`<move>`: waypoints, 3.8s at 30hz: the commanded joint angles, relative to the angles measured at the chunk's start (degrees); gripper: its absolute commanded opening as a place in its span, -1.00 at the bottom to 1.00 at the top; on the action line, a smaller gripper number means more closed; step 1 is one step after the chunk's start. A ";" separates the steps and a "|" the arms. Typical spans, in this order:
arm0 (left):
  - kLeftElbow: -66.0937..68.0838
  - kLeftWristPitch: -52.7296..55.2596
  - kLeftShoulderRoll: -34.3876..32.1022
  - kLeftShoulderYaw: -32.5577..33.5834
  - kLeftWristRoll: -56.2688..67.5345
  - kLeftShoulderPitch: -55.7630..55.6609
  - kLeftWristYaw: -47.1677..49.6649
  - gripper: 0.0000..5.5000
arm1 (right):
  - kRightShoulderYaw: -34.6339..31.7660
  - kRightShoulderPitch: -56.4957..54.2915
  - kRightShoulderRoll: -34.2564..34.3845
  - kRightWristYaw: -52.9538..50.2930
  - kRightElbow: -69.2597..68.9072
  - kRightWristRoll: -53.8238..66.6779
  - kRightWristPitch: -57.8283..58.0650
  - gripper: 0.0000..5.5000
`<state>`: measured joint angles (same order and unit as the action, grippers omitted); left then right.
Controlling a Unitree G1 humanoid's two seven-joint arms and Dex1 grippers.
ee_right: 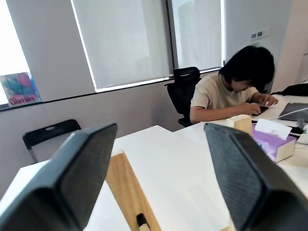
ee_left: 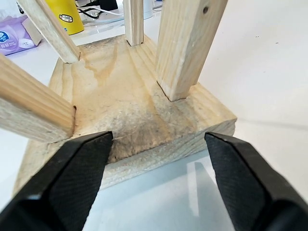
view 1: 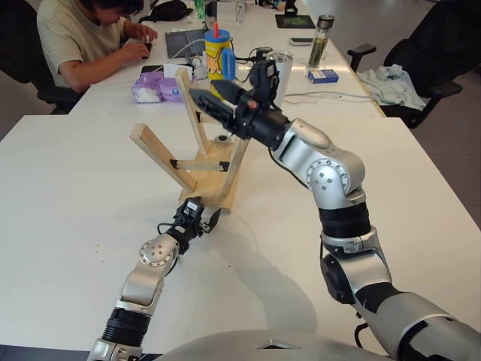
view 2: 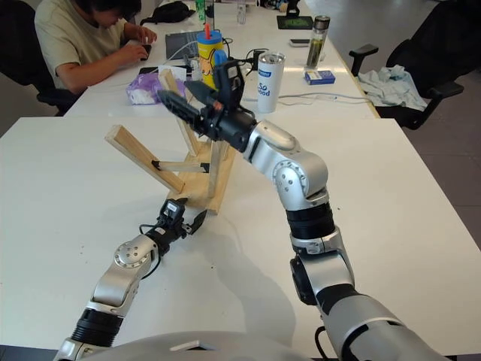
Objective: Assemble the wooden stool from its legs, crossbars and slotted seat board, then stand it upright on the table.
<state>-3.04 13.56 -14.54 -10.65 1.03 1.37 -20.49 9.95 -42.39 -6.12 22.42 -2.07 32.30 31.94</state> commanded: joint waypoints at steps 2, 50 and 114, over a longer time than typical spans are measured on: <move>6.12 5.89 -0.03 -0.97 -0.26 1.70 -0.88 0.31 | -7.21 1.01 2.00 -0.29 4.73 1.69 -3.77 0.22; 9.65 8.08 3.13 -1.02 -0.60 -2.89 -1.40 0.31 | -12.21 5.17 -3.35 -8.52 6.50 -5.57 -6.00 0.22; -23.75 8.01 2.65 13.06 -2.76 -8.81 21.74 0.31 | -8.88 23.64 2.38 -18.70 -17.29 -22.39 -4.80 0.22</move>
<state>-27.19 21.49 -10.63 9.55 -0.02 -4.57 5.58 -7.58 -16.96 -4.80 -2.56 -18.77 8.07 25.63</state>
